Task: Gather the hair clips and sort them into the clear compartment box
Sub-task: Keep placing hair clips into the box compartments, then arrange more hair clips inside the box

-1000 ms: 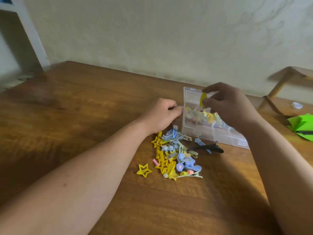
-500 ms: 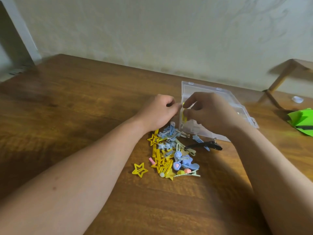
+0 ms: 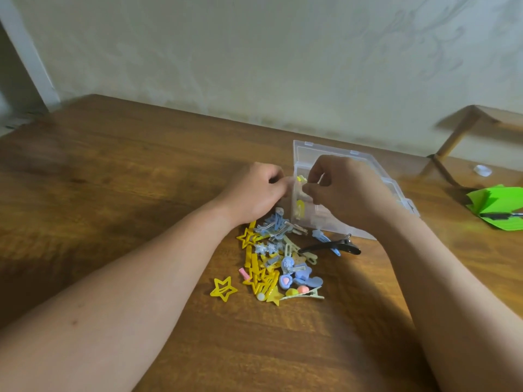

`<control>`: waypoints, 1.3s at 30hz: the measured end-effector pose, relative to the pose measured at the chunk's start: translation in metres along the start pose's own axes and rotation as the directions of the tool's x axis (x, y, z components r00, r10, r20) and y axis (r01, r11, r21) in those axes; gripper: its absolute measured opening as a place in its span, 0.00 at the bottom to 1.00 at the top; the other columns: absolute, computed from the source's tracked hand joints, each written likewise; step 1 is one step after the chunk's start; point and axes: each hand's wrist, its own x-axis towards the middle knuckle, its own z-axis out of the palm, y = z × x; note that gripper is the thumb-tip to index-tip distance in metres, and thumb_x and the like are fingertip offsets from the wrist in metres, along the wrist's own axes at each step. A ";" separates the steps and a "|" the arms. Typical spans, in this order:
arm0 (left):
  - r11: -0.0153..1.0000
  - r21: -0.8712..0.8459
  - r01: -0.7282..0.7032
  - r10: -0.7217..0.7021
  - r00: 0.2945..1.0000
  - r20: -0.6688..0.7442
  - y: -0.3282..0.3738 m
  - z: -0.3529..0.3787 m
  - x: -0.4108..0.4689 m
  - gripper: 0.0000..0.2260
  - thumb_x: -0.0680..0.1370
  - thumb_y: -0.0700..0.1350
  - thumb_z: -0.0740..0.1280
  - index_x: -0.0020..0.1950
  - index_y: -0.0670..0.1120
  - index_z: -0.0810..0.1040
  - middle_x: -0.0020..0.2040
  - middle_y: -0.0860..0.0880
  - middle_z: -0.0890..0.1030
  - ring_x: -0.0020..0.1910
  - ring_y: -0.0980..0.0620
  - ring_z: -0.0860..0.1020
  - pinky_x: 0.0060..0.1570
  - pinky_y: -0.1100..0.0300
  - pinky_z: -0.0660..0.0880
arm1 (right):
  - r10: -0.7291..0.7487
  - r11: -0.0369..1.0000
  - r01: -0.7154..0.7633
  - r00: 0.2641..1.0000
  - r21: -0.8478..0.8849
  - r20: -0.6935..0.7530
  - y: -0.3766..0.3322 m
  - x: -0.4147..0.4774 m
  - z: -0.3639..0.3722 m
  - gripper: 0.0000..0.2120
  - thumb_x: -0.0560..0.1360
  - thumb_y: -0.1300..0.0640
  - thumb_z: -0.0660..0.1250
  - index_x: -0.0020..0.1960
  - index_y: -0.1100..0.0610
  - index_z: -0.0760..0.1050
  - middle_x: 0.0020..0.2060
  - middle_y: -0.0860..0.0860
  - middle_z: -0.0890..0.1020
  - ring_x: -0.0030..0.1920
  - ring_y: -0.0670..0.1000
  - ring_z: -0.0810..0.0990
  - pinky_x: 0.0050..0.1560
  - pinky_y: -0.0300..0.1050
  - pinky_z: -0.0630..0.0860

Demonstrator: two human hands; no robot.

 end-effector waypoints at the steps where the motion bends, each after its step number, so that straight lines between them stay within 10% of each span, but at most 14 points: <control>1: 1.000 -0.001 0.002 -0.002 1.000 0.002 0.000 0.000 0.000 0.20 0.85 0.56 0.66 0.45 0.42 0.84 0.41 0.44 0.85 0.43 0.45 0.83 0.49 0.41 0.80 | 0.004 1.000 -0.004 1.000 0.011 -0.010 0.000 -0.001 -0.004 0.05 0.79 0.48 0.71 0.46 0.45 0.78 0.37 0.43 0.85 0.39 0.45 0.80 0.35 0.45 0.71; 11: 0.999 0.025 0.028 -0.029 1.000 0.013 0.003 -0.002 -0.004 0.19 0.85 0.57 0.65 0.44 0.45 0.83 0.42 0.44 0.85 0.44 0.43 0.82 0.46 0.44 0.78 | -0.125 0.977 0.117 0.992 0.179 0.032 0.001 -0.048 -0.024 0.04 0.80 0.48 0.71 0.47 0.44 0.81 0.39 0.48 0.85 0.38 0.51 0.82 0.41 0.54 0.80; 15: 0.996 0.068 0.048 -0.049 0.999 0.008 0.004 -0.001 -0.003 0.18 0.84 0.56 0.65 0.42 0.47 0.84 0.41 0.47 0.86 0.44 0.43 0.83 0.51 0.41 0.80 | -0.220 0.970 0.213 0.974 0.115 0.057 -0.008 -0.059 -0.033 0.04 0.80 0.49 0.71 0.46 0.43 0.82 0.36 0.46 0.83 0.37 0.45 0.79 0.35 0.41 0.74; 25: 1.000 -0.001 0.022 -0.022 1.000 -0.008 -0.007 0.006 0.003 0.15 0.85 0.51 0.68 0.41 0.47 0.83 0.41 0.47 0.86 0.40 0.51 0.82 0.42 0.57 0.75 | -0.315 0.916 0.400 0.757 -0.025 0.573 -0.026 -0.087 -0.038 0.11 0.73 0.38 0.75 0.53 0.34 0.78 0.47 0.32 0.81 0.43 0.38 0.81 0.43 0.45 0.83; 34: 1.000 0.026 -0.001 0.002 1.000 -0.028 -0.007 0.003 0.006 0.16 0.85 0.53 0.67 0.42 0.46 0.84 0.38 0.52 0.85 0.30 0.63 0.76 0.39 0.57 0.73 | -0.355 0.862 0.496 0.738 -0.105 0.574 -0.036 -0.090 -0.033 0.07 0.77 0.45 0.72 0.54 0.41 0.81 0.48 0.39 0.83 0.47 0.40 0.82 0.52 0.46 0.83; 39: 1.000 0.026 -0.012 0.012 1.000 -0.006 -0.007 0.004 0.004 0.17 0.85 0.54 0.67 0.40 0.47 0.82 0.34 0.52 0.83 0.28 0.59 0.74 0.36 0.55 0.71 | -0.374 0.927 0.348 0.816 0.142 0.441 -0.022 -0.084 -0.058 0.03 0.77 0.49 0.75 0.50 0.44 0.83 0.43 0.39 0.84 0.42 0.39 0.81 0.42 0.34 0.77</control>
